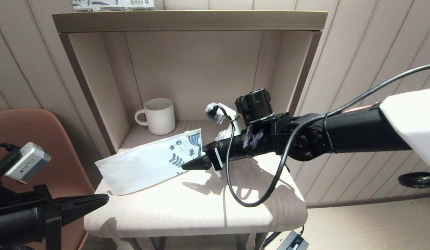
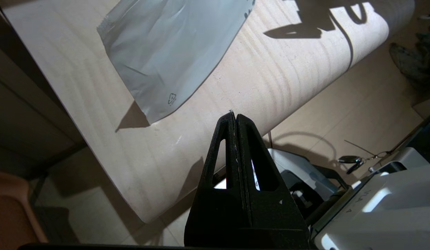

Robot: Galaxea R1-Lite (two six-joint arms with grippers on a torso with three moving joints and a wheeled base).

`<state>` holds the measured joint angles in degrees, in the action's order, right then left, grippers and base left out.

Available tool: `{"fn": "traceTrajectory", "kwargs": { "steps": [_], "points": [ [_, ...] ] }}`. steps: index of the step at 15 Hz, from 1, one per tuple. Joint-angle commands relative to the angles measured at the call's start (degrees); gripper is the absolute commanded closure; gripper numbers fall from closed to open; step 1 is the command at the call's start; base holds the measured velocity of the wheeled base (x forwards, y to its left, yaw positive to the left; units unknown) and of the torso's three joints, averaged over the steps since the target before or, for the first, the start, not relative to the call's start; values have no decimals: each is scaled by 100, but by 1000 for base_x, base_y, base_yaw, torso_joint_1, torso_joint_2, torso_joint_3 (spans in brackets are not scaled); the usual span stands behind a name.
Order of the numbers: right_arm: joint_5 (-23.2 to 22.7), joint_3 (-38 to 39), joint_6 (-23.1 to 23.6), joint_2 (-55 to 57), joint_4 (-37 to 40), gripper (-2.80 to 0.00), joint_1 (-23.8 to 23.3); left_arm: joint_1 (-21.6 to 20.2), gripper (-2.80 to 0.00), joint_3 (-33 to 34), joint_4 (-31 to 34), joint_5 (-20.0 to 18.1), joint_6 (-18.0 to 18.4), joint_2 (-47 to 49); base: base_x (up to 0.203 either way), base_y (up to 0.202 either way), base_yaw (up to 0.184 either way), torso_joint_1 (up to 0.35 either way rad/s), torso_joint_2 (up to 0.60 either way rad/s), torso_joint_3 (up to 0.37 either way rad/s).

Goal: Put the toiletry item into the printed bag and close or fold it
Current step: Pick up the storage bag

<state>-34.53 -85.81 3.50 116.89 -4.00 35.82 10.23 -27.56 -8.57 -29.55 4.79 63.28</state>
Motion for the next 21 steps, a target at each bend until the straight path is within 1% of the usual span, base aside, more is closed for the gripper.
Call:
{"fn": "traceTrajectory", "kwargs": {
  "steps": [1,3,5,8,12,14,16,17,18,21],
  "points": [
    [-87,385,22,-410,-12,-280,5,-3,0,-4,-13,-15,4,61,0,0,0,0,0,0],
    [-203,749,143,-703,-20,-280,63,-3,0,-12,-13,-24,4,61,0,0,0,0,0,0],
    [-220,994,240,-916,-21,-280,155,5,0,-12,-13,-32,4,87,0,0,0,0,0,0],
    [-213,1276,265,-1107,-30,-280,267,-3,0,-21,-22,-33,4,105,0,0,0,0,0,0],
    [-195,1057,357,-1034,-11,-280,291,-3,0,14,-22,-42,4,88,0,0,0,0,0,0],
    [-187,715,524,-783,46,-280,263,-2,0,-3,-22,-101,2,44,0,0,0,0,0,0],
    [-186,301,669,-544,410,-280,248,0,0,-44,-36,-123,4,76,0,0,0,0,0,0],
    [-193,227,906,-460,572,-280,261,4,0,-90,-56,-130,13,95,0,0,0,0,0,0],
    [-195,222,995,-422,603,-280,267,6,0,-100,-57,-130,13,105,0,0,0,0,0,0],
    [-211,223,1021,-325,593,-280,241,6,0,-65,-57,-130,31,105,0,0,0,0,0,0]
  ]
}}
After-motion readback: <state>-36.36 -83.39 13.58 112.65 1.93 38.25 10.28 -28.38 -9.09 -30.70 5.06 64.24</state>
